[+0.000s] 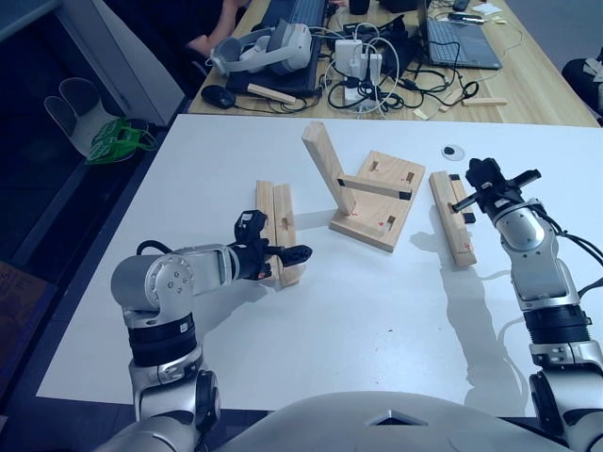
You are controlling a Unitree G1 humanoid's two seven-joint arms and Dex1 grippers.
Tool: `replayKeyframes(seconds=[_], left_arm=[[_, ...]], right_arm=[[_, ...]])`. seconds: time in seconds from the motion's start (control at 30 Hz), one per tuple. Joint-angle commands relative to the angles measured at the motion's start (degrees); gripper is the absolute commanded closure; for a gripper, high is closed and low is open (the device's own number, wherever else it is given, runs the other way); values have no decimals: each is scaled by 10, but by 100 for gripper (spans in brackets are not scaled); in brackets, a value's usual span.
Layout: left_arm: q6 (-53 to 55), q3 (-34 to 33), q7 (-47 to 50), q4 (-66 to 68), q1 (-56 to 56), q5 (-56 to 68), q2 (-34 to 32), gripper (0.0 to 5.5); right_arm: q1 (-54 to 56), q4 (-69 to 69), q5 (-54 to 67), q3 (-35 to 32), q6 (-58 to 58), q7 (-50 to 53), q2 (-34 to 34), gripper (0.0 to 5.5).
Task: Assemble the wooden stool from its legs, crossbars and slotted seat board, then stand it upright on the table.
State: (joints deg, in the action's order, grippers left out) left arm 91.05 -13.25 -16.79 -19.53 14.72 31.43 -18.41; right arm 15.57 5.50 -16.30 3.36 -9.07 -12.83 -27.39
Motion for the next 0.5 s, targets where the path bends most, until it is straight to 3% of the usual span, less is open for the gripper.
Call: replayKeyframes(seconds=[0.03, 0.13, 0.47, 0.5], left_arm=[[-4, 49, 18, -4, -3, -31, -43, 46], [-25, 99, 11, -22, 4, -37, -68, 46], [-41, 164, 7, -20, 16, -50, -76, 46], [-40, 169, 7, -16, 14, -52, -76, 64]], right_arm=[[5, 6, -5, 2, 4, 3, 1, 550], [3, 5, -6, 2, 2, 5, 3, 550], [3, -3, -8, 2, -4, 14, 15, 550], [3, -5, -8, 2, -4, 15, 16, 550]])
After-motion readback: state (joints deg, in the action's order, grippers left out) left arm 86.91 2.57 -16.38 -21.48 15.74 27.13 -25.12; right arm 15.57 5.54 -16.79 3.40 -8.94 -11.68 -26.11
